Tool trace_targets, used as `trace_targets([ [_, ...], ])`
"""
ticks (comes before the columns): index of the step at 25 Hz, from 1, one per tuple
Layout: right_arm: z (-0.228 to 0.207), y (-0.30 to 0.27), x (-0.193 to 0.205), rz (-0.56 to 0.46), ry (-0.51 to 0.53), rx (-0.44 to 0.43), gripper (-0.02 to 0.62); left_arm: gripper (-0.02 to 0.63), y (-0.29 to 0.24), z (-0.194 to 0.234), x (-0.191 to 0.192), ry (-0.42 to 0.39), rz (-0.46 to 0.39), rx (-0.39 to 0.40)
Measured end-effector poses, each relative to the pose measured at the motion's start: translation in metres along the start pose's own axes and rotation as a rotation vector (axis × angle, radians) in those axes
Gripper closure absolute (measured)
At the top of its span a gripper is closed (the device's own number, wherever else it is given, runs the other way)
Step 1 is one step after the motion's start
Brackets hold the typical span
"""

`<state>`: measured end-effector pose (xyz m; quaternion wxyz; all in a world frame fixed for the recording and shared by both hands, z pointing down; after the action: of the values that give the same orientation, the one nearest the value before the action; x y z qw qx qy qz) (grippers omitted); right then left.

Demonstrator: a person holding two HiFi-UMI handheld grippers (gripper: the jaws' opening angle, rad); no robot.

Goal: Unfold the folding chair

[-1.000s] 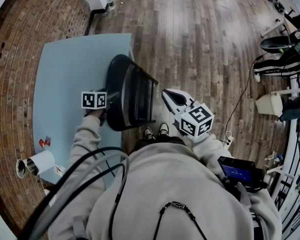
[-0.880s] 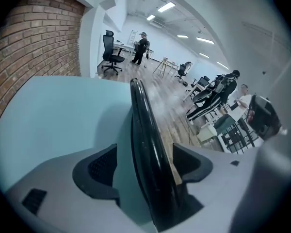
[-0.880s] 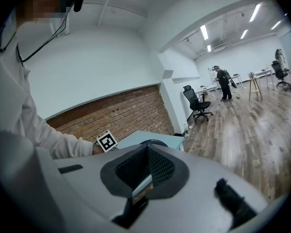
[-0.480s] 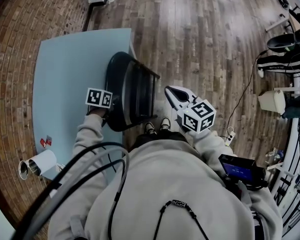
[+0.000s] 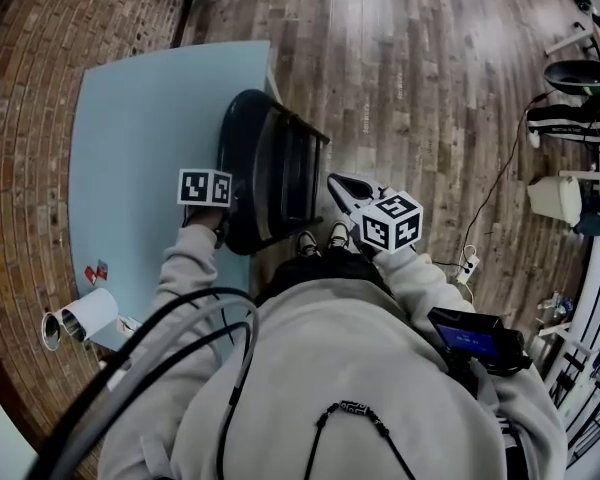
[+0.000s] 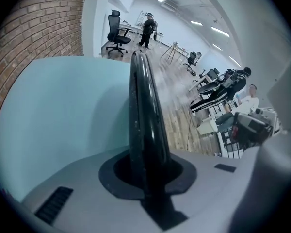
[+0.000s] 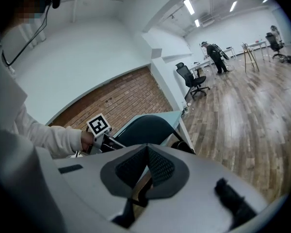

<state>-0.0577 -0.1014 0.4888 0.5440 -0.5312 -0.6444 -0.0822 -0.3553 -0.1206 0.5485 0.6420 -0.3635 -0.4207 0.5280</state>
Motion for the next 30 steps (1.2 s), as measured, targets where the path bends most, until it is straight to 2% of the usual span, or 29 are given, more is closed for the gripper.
trace_targets([
  [5, -0.012, -0.015, 0.035, 0.06, -0.048, 0.011, 0.589, 0.537, -0.003, -0.021, 0.001, -0.108, 0.018, -0.069],
  [8, -0.023, -0.026, 0.066, 0.113, -0.097, 0.015, 0.589, 0.532, -0.005, -0.037, 0.006, -0.07, -0.016, -0.044],
  [13, -0.031, -0.068, 0.116, 0.244, -0.161, 0.01, 0.581, 0.534, -0.005, -0.057, 0.011, -0.047, -0.058, -0.063],
  [14, -0.032, -0.079, 0.126, 0.27, -0.185, 0.006, 0.527, 0.534, -0.006, -0.059, 0.011, -0.046, -0.06, -0.067],
  [15, -0.032, -0.091, 0.135, 0.295, -0.212, 0.003, 0.444, 0.534, -0.006, -0.061, 0.011, -0.047, -0.06, -0.07],
  [18, -0.033, -0.13, 0.152, 0.348, -0.252, 0.013, 0.359, 0.534, -0.006, -0.064, 0.012, -0.035, -0.061, -0.072],
  [23, -0.041, -0.177, 0.149, 0.351, -0.277, 0.041, 0.322, 0.534, -0.01, -0.078, 0.017, -0.031, -0.049, -0.051],
  [30, -0.05, -0.215, 0.164, 0.485, -0.265, 0.043, 0.321, 0.534, -0.009, -0.076, 0.017, -0.013, -0.071, -0.043],
])
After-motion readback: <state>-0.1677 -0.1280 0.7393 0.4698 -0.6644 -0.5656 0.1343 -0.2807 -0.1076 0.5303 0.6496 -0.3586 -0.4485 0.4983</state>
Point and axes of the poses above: the fingertips, and each gripper's own axes: y backward along the fingers, z to its left, x out of its underside, the point moved 8 cm from there along y, backward along the fingers, and after that the axes turned 11 degrees about y, right-handed, at the moved point
